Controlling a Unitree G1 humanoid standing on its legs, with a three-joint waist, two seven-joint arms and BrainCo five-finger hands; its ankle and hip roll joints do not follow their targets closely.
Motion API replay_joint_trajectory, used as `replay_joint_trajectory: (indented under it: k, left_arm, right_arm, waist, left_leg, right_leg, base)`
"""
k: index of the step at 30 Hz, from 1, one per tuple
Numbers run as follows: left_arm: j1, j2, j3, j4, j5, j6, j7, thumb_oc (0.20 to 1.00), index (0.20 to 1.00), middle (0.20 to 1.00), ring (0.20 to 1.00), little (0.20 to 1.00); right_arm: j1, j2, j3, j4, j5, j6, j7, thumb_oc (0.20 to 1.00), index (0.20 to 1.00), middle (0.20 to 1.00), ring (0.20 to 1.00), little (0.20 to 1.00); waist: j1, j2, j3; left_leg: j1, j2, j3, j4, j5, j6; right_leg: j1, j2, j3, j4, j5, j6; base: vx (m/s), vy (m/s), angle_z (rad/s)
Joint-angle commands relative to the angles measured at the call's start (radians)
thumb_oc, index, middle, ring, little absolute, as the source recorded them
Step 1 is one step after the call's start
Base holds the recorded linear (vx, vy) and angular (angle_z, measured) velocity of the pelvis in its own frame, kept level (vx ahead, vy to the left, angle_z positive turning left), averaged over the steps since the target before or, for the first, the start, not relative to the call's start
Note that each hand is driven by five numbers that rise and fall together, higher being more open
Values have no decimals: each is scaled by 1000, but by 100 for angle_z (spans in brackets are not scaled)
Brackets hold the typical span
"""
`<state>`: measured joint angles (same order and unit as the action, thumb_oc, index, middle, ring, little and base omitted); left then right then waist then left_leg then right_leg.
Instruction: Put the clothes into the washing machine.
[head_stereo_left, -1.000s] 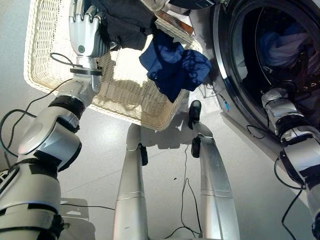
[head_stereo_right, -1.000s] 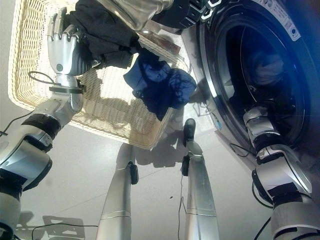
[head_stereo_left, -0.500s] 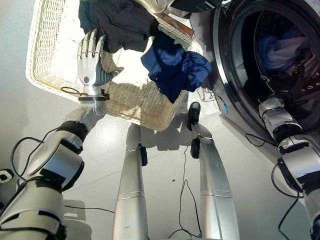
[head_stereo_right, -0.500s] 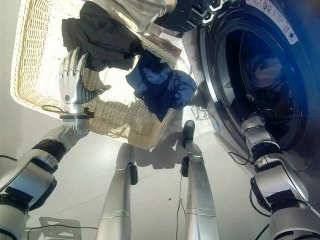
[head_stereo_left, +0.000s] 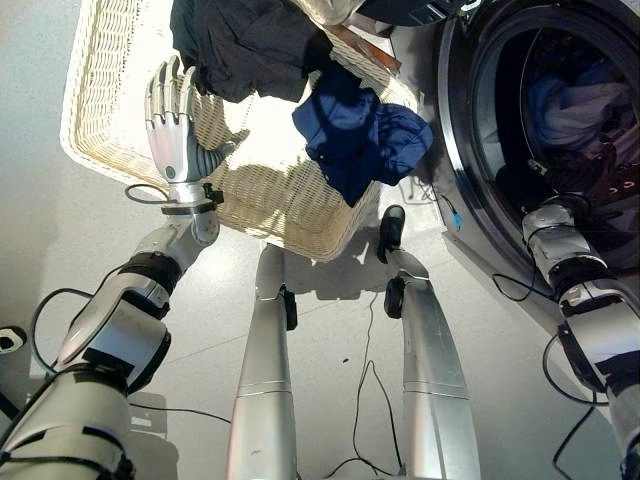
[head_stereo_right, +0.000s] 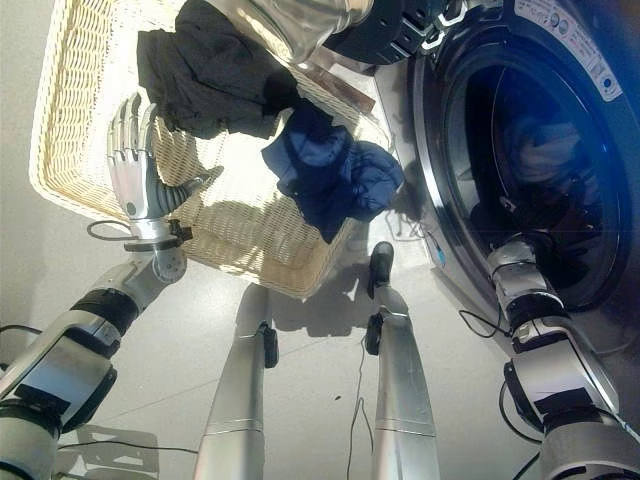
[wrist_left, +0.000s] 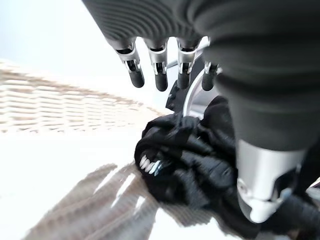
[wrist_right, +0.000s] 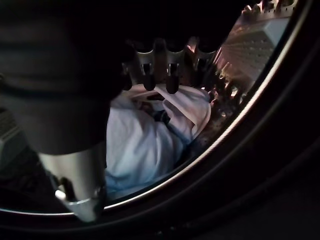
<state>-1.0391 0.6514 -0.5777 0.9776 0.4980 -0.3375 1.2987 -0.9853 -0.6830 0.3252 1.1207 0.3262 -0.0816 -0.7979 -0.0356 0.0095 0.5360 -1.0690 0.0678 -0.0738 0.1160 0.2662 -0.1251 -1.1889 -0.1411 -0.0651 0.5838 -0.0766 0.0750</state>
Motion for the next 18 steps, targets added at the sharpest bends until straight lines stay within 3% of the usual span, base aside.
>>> replay_joint_trajectory:
  k: [1, 11, 18]
  left_arm:
    - [-64, 9, 53, -23, 55, 5, 87, 1000, 1000, 1000, 1000, 1000]
    - [-127, 22, 6, -67, 168, 54, 115, 1000, 1000, 1000, 1000, 1000]
    - [-223, 40, -103, -37, 196, 109, -15, 1000, 1000, 1000, 1000, 1000]
  right_arm:
    - [49, -46, -15, -3, 14, 2, -41, 1000, 1000, 1000, 1000, 1000]
    - [45, -41, -15, -6, 8, 12, -38, 1000, 1000, 1000, 1000, 1000]
    - [-2, -52, 13, 22, -5, 15, -24, 1000, 1000, 1000, 1000, 1000]
  waist:
    - [25, -18, -16]
    - [19, -12, -16]
    - [8, -1, -16]
  left_leg:
    - [19, -71, 36, 160, -198, 28]
    - [38, -71, 44, 153, -197, 27]
    - [46, -63, 57, 149, -192, 21]
  right_leg:
    - [95, 79, -59, -251, 175, 56]
    - [107, 80, -52, -259, 185, 61]
    - [110, 80, -42, -257, 184, 61]
  base:
    - [0, 0, 0]
    - [-1, 2, 1]
    - [-6, 37, 0]
